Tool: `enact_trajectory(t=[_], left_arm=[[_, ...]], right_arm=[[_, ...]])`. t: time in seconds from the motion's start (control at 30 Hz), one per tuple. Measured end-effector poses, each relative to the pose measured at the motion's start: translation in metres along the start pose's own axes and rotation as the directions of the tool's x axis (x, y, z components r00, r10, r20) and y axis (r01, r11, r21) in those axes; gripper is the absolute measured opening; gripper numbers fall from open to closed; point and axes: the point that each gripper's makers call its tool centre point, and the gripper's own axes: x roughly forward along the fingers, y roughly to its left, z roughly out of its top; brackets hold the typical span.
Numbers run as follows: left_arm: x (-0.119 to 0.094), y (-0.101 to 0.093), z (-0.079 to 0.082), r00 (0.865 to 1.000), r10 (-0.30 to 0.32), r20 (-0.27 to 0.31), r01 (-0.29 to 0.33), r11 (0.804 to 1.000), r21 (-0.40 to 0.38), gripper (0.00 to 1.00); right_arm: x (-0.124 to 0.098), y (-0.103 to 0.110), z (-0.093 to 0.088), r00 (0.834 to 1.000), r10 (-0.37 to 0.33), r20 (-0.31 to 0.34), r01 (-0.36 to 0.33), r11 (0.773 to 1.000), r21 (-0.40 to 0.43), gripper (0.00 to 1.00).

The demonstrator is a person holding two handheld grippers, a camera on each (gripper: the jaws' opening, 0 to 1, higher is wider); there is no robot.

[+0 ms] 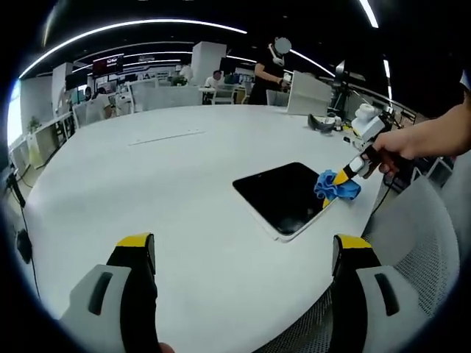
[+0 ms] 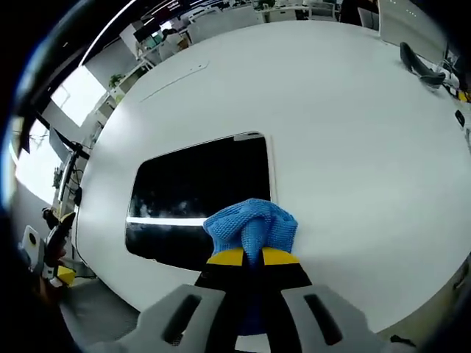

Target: Wipe the mirror surface with the cleaning cloth until all visible marks leave the cleaned area.

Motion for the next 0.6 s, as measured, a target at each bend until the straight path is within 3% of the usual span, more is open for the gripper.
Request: enact_trajectory(t=[0.6], left_arm=[[0.0025, -0.0061, -0.0053, 0.999, -0.025, -0.029, 0.025, 1.000, 0.009, 0.99]], right_arm=[[-0.0014, 0.0003, -0.0050, 1.000, -0.002, -0.010, 0.003, 0.998, 0.061, 0.01]])
